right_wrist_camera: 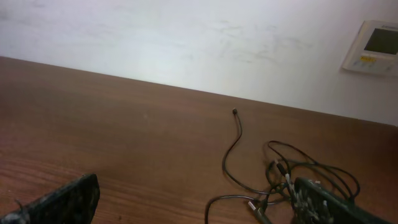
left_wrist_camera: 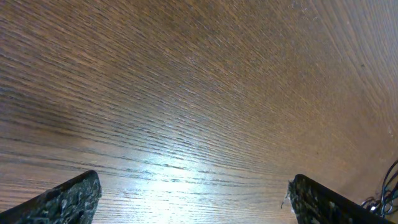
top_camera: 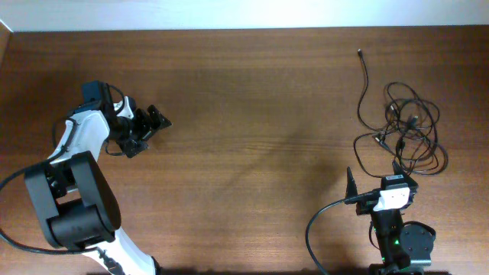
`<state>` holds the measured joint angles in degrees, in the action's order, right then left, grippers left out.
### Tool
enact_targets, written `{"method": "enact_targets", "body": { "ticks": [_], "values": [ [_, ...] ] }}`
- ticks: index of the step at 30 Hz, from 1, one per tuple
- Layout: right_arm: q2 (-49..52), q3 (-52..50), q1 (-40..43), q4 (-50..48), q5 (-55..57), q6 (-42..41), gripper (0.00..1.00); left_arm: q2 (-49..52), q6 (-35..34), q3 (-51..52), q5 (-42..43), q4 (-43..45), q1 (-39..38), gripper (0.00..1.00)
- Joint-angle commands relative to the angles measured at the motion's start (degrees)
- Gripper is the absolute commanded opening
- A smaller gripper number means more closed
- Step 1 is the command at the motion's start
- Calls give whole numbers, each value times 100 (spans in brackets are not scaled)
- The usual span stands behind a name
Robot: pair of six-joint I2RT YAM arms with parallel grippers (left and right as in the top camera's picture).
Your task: Untangle cables
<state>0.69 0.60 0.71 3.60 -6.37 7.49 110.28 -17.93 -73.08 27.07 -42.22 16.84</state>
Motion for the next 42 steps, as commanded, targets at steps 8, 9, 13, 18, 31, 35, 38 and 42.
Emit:
{"method": "enact_targets", "body": {
  "ticks": [8,9,13,18,31,35,38,42],
  "values": [
    [-44,-28,7,31,-52,-46,98,186,85,-92,55,11,20,99],
    [-44,-28,7,28,-52,-46,98,203,85,-92,55,9,20,99],
    [-44,-28,7,31,-52,-46,98,-162,85,-90,55,9,15,99],
    [-44,-28,7,28,-52,-46,99,-1722,85,-90,55,9,15,99],
    [-44,-28,7,31,-52,-46,98,-3464,330,295,-1893,-640,-400,99],
    [-44,-28,7,28,-52,-46,98,-3606,481,1565,-1941,1421,-997,99],
    [-44,-28,7,28,-52,-46,98,-3770,483,2723,-1941,3154,-1296,99],
    [-44,-28,7,28,-52,-46,98,-4205,481,4424,-1919,5171,-1462,99]
  ]
}}
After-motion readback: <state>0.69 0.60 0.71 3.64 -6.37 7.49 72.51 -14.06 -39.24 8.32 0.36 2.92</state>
